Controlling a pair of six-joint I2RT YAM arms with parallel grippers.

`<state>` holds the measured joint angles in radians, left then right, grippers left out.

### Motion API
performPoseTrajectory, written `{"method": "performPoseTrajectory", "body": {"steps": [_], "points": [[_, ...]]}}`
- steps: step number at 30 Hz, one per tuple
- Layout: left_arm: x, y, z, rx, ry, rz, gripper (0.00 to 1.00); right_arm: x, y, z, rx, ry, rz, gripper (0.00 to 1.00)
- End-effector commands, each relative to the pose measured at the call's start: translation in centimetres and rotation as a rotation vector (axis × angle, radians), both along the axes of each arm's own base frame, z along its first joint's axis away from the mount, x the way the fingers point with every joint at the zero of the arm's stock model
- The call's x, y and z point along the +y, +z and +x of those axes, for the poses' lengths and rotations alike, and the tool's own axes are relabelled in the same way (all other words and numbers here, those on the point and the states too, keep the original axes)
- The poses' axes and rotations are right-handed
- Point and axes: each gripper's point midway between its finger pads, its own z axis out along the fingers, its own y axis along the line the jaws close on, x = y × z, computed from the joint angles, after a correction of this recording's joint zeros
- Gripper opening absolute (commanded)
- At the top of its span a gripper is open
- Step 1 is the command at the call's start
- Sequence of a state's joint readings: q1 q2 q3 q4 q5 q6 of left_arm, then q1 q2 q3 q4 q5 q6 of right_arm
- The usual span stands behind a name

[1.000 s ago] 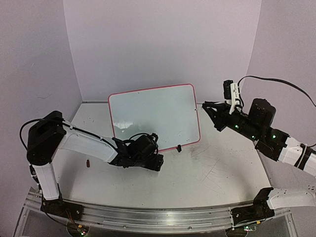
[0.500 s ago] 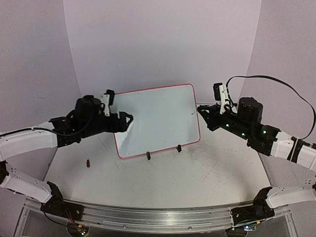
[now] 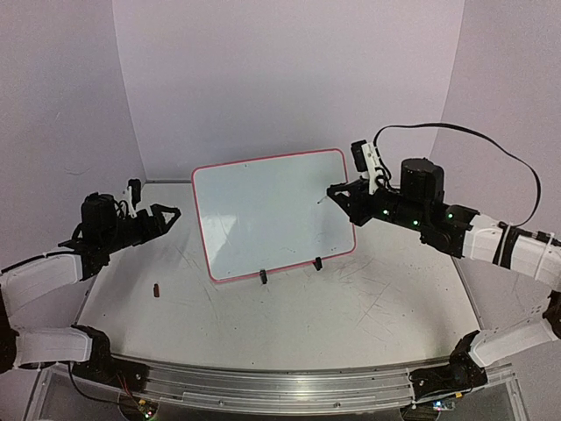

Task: Write a sentence on the whiteboard
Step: Hold the whiteboard at the center of the board.

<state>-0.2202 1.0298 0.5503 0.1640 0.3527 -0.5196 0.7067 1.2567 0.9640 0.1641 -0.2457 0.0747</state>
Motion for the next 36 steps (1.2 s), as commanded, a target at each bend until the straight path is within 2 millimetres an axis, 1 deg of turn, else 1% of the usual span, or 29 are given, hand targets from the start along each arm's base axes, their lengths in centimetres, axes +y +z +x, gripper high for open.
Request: {"method": "performPoseTrajectory", "body": {"steps": [1,5,9,11,14,17,22,26,29,34,36], "points": [[-3.0,4.3,-0.3,-0.204,-0.195,-0.129,0.87,2.1,2.7,0.4,-0.053,0.076,0.039,0.00],[-3.5,3.5,1.3,-0.207,-0.213,-0.126,0.86,4.0,3.1,0.9,-0.079,0.088,0.040,0.00],[-4.1,2.5,2.5,-0.202,-0.236,-0.112,0.83,7.0,3.3,1.8,-0.100,0.116,0.026,0.00],[-4.5,2.4,2.8,-0.212,-0.264,-0.112,0.77,8.7,3.4,2.1,-0.119,0.135,0.015,0.00],[-5.7,2.0,2.9,-0.209,-0.345,-0.132,0.73,10.8,3.8,2.8,-0.151,0.166,0.002,0.00],[-6.6,1.8,3.0,-0.212,-0.414,-0.154,0.73,11.9,4.0,2.9,-0.159,0.198,0.007,0.00],[-7.2,1.1,4.1,-0.210,-0.443,-0.143,0.72,12.9,3.8,3.1,-0.166,0.227,0.000,0.00],[-7.5,0.8,5.1,-0.212,-0.451,-0.145,0.70,13.0,4.0,3.3,-0.179,0.221,-0.007,0.00],[-7.7,1.1,5.5,-0.223,-0.468,-0.146,0.69,13.0,4.2,3.4,-0.186,0.220,-0.007,0.00],[-7.6,1.1,6.0,-0.225,-0.465,-0.147,0.64,13.1,4.3,3.5,-0.192,0.222,-0.010,0.00],[-7.6,1.0,6.0,-0.222,-0.465,-0.149,0.60,13.1,4.2,3.5,-0.193,0.221,-0.013,0.00]]}}
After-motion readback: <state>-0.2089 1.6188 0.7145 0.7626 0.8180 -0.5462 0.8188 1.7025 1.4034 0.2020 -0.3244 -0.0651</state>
